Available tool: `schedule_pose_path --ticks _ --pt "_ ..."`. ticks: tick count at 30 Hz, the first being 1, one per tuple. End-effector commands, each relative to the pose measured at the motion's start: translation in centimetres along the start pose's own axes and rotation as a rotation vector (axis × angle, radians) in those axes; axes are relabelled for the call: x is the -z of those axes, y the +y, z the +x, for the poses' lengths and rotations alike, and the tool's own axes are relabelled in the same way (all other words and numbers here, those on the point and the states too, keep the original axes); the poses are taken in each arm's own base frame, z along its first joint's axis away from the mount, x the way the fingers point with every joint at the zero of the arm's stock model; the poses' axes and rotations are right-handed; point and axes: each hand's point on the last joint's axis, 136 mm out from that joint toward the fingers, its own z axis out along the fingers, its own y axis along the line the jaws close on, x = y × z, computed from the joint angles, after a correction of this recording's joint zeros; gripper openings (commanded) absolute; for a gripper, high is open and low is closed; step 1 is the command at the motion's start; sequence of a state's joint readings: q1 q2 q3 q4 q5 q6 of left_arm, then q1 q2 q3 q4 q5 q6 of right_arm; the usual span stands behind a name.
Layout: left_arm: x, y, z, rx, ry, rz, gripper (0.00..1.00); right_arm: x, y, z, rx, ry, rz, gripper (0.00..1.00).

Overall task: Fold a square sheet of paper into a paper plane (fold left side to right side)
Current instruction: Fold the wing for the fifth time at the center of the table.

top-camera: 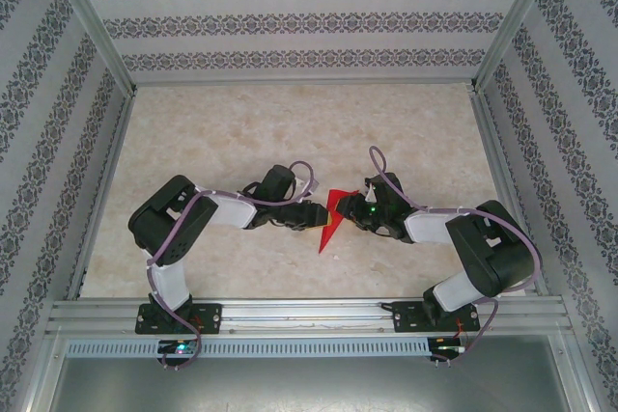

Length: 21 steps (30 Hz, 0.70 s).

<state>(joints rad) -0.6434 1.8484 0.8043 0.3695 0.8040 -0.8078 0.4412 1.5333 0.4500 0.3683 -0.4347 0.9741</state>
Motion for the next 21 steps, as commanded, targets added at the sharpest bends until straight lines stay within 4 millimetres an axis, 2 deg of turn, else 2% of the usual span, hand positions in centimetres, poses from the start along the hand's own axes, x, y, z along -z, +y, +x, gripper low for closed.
schedule_pose_path --ticks 1,14,21 --pt "0.3 0.4 -0.5 -0.016 -0.005 -0.020 0.36 -1.4 -2.3 0.9 -0.001 0.018 0.081 0.39" --pt "-0.7 0.5 -1.2 -0.020 0.008 0.000 0.27 -1.5 -2.4 1.0 -0.003 0.025 0.086 0.39" --pt "-1.1 1.0 -1.5 -0.023 0.004 -0.012 0.17 -1.6 -2.5 1.1 -0.004 0.029 0.091 0.39"
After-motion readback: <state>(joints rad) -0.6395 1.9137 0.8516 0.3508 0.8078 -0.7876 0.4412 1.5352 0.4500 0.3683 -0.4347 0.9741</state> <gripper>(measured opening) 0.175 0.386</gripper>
